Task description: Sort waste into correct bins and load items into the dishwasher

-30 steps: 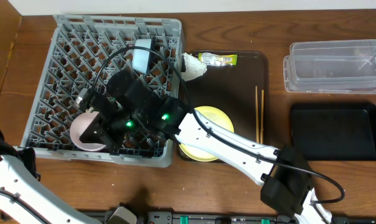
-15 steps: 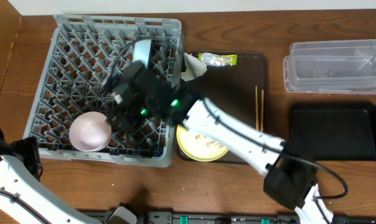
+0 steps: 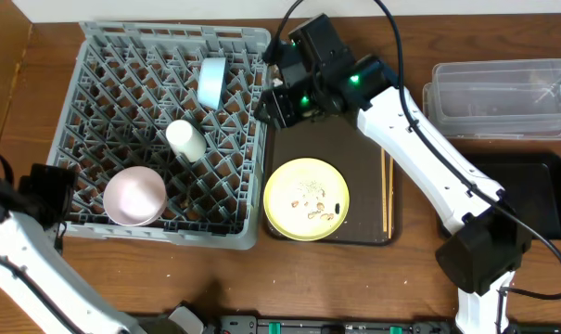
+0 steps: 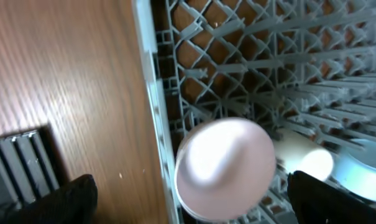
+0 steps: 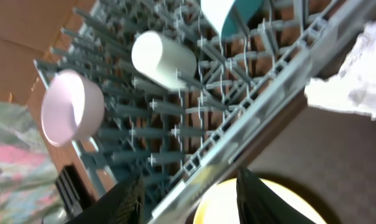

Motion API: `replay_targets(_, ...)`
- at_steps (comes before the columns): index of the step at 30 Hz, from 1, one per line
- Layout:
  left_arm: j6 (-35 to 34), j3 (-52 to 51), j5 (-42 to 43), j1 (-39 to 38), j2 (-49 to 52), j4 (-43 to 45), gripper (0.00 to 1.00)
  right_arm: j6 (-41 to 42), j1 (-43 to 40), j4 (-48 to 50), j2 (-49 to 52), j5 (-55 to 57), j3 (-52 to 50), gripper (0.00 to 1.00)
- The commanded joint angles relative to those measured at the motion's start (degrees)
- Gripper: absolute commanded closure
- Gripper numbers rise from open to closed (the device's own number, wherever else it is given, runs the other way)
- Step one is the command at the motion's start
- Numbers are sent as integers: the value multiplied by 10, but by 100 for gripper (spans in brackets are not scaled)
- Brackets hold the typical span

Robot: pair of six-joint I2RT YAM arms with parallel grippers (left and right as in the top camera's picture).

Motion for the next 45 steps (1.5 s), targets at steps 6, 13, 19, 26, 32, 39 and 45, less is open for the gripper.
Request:
replay_targets(6,131,-41,125,-2,139,12,7,-59,5,-23,-9,12,-2,45)
replay_targets(13,167,-58,166,-2,206,8,21,-61,5,-23,-9,21,-2,43)
replay_targets(19,176,-79,166,-2,215,6,36,-61,5,-22,-9,27,-2,42)
replay_targets(26,176,-79,166,-2,215,6,52,-61,5,-22,-9,32,-2,42)
replay_targets(32,176,-79,133,-2,215,7,89,-61,5,-24,-9,32,-2,42)
replay_targets(39,170,-55,143,-2,210,10,93,-81,5,-39,-9,38,-2,42)
replay_targets(45,155,-12,159,-2,177,5,93,-87,5,-38,-9,38,-2,42)
